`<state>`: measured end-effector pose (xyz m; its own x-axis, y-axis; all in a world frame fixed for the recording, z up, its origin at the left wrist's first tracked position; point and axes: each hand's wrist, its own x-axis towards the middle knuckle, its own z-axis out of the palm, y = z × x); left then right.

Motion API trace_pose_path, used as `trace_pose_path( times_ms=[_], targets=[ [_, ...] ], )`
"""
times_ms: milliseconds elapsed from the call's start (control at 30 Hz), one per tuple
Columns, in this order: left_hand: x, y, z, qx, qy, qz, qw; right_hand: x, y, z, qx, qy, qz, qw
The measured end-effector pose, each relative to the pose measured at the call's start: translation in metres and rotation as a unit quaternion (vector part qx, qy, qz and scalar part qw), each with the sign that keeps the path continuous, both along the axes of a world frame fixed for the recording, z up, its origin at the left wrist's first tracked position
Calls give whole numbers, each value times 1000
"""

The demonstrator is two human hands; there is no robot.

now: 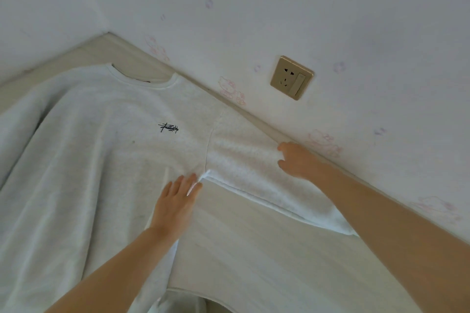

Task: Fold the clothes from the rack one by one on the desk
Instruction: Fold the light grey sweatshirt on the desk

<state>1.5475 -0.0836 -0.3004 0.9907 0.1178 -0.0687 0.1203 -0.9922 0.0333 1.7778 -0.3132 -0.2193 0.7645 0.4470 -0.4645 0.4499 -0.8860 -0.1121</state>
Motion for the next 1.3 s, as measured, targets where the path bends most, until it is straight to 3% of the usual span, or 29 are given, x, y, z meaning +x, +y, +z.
trace_pose_path(
  times_ms=[200,433,667,900,1033,1133,1300],
  targets=[
    [-9,6,6,-27,-42,62,997,20,89,-8,30,34,52,998],
    [-2,0,6,-61,-24,147,987,61,135,-12,5,59,30,998],
    [11,-6,-1,-68,-48,221,972,91,151,-34,-4,57,-19,998],
    [9,-6,-3,-95,-115,232,961,95,159,-46,-46,33,-21,998],
    [3,-2,-6,-132,-142,279,940,94,158,-44,14,45,-33,998],
    [5,-1,-7,-117,-116,275,947,98,159,-40,69,23,-51,996],
    [13,2,-2,-62,-82,278,955,100,159,-35,58,4,-35,998]
  ],
)
